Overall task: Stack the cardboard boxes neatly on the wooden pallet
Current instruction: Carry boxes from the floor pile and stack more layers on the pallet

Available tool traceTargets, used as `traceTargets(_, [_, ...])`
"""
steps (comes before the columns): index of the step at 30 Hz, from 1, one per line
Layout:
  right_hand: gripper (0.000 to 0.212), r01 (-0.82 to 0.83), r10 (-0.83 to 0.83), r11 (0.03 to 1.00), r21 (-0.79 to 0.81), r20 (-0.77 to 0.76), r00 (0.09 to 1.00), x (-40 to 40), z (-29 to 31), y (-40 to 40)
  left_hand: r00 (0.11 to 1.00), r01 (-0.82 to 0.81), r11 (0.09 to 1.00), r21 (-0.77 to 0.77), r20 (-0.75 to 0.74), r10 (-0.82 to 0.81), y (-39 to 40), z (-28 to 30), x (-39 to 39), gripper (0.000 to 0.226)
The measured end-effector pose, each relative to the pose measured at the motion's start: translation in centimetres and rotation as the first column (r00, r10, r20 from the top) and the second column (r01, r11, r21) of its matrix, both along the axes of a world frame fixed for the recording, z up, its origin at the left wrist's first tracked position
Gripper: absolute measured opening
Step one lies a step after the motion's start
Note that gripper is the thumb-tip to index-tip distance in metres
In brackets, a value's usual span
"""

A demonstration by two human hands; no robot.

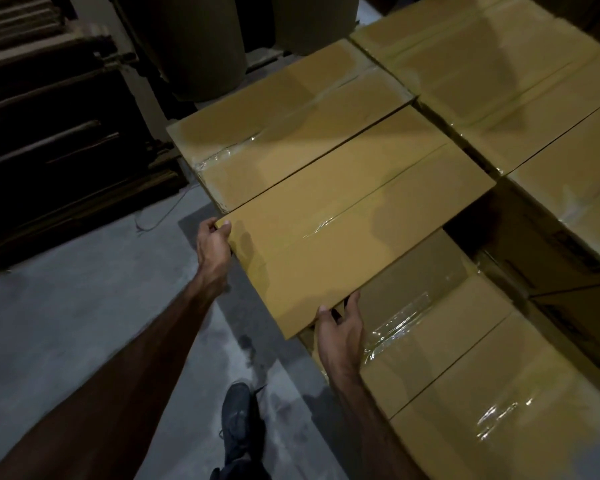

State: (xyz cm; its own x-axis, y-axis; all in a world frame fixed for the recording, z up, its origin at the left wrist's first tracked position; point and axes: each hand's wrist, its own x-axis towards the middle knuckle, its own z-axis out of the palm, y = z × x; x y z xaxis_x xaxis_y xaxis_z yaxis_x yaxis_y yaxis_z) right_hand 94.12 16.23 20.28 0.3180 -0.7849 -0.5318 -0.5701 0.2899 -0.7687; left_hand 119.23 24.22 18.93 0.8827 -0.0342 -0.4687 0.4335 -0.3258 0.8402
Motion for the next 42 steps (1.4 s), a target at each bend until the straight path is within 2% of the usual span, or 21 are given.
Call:
traceTargets(7, [0.087, 0.007, -0.007, 0.999, -0.040, 0.005, 1.000, -0.3, -0.3, -0.2, 1.000, 0.005, 1.000, 0.031, 0.017, -0.005, -0.2, 1.3, -0.7, 0.053])
traceTargets(12, [0.085, -0.045, 0.046, 0.998, -0.035, 0.031, 0.998, -1.1, -0.1, -1.0, 0.996, 0.067, 0.995, 0.070, 0.046, -0.070, -0.4, 2.3, -1.9, 0.060])
traceTargets(14, [0.085, -0.069, 0.070, 0.997, -0.027, 0.037, 0.997, -1.4, -0.1, -2.2, 0.994, 0.085, 0.995, 0.046, 0.067, -0.088, -0.8, 2.7, -3.1, 0.060])
traceTargets(17, [0.086, -0.089, 0.089, 0.996, -0.023, 0.024, 0.996, -2.0, 0.4, -4.9, 0.991, 0.117, 0.993, -0.019, 0.070, -0.115, -0.9, 2.9, -5.5, 0.047])
traceTargets(23, [0.080, -0.216, 0.215, 0.970, -0.114, -0.014, 0.976, -3.6, 4.8, -11.8, 0.993, 0.120, 0.993, -0.006, -0.021, -0.120, 0.1, 2.4, -9.8, 0.075])
traceTargets(29, [0.067, -0.422, 0.385, 0.861, -0.282, -0.179, 0.905, -4.7, 8.9, -21.5, 0.996, 0.073, 0.996, -0.047, -0.040, -0.075, -0.2, 3.6, -12.6, 0.069])
traceTargets(33, [0.063, -0.559, 0.465, 0.721, -0.408, -0.313, 0.828, -2.7, 10.6, -29.1, 0.999, -0.018, 0.999, -0.031, -0.028, 0.017, -1.3, 3.5, -13.1, 0.074])
traceTargets(36, [0.065, -0.663, 0.528, 0.640, -0.389, -0.405, 0.747, 0.1, 11.1, -33.6, 0.999, -0.046, 0.999, -0.005, 0.026, 0.046, -2.5, 4.1, -13.4, 0.062])
traceTargets(42, [0.086, -0.762, 0.608, 0.582, -0.285, -0.470, 0.640, 4.7, 10.0, -39.6, 0.991, -0.084, 0.996, 0.022, 0.109, 0.081, -3.9, 3.6, -13.5, 0.059])
